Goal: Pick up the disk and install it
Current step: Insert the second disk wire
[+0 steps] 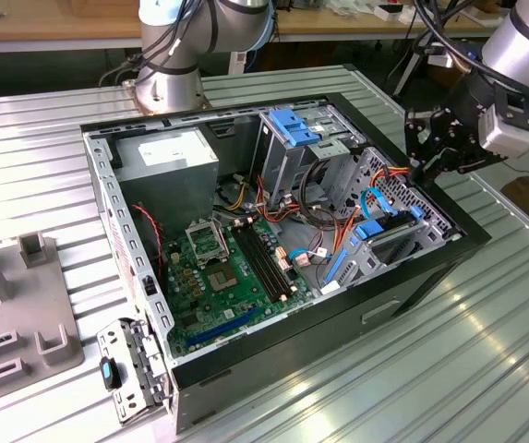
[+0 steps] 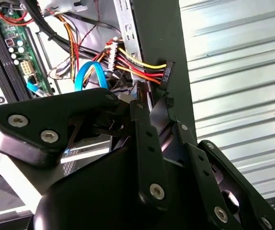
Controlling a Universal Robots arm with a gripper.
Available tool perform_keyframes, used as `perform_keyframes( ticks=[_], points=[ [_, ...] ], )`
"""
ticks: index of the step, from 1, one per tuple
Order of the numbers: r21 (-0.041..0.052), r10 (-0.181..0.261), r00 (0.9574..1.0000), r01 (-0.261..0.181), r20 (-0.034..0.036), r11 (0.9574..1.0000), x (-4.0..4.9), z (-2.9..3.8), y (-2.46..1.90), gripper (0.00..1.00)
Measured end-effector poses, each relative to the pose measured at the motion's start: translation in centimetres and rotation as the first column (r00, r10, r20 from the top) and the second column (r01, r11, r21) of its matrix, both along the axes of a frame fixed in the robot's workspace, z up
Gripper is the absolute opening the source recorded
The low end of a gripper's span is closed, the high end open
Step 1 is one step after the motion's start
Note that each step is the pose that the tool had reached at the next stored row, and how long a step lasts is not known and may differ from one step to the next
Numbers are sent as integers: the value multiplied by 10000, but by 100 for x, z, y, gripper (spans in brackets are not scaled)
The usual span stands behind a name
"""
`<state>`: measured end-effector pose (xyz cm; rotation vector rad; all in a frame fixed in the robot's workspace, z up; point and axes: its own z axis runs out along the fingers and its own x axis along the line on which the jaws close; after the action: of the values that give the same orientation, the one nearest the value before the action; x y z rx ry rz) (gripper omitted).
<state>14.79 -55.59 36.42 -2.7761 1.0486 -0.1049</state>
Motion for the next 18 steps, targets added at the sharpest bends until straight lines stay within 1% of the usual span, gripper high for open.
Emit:
perform_keyframes(
  ticks=[2, 3, 4, 5, 9, 11, 13, 15, 17, 18],
  points=[
    [0, 372, 9993, -372, 1, 9993, 0, 0, 0, 30],
    [-1, 711, 9975, -711, 1, 9975, 1, 1, 1, 30],
    [1, 943, 9955, -943, 0, 9955, 13, -1, 1, 30],
    [1, 1056, 9944, -1056, 1, 9944, 41, 0, 0, 30],
    [1, 1347, 9909, -1347, 1, 9909, 122, 0, 0, 30],
    [-1, 1537, 9881, -1537, 1, 9881, 187, 1, 1, 30],
    [-10, 1545, 9880, -1545, -1, 9880, 189, 0, 6, 30],
    [-29, 1563, 9877, -1563, -4, 9877, 189, 1, 24, 30],
    [-28, 1596, 9872, -1596, -4, 9872, 189, 0, 76, 30],
    [-28, 1609, 9870, -1609, -4, 9870, 189, 0, 92, 30]
  ],
)
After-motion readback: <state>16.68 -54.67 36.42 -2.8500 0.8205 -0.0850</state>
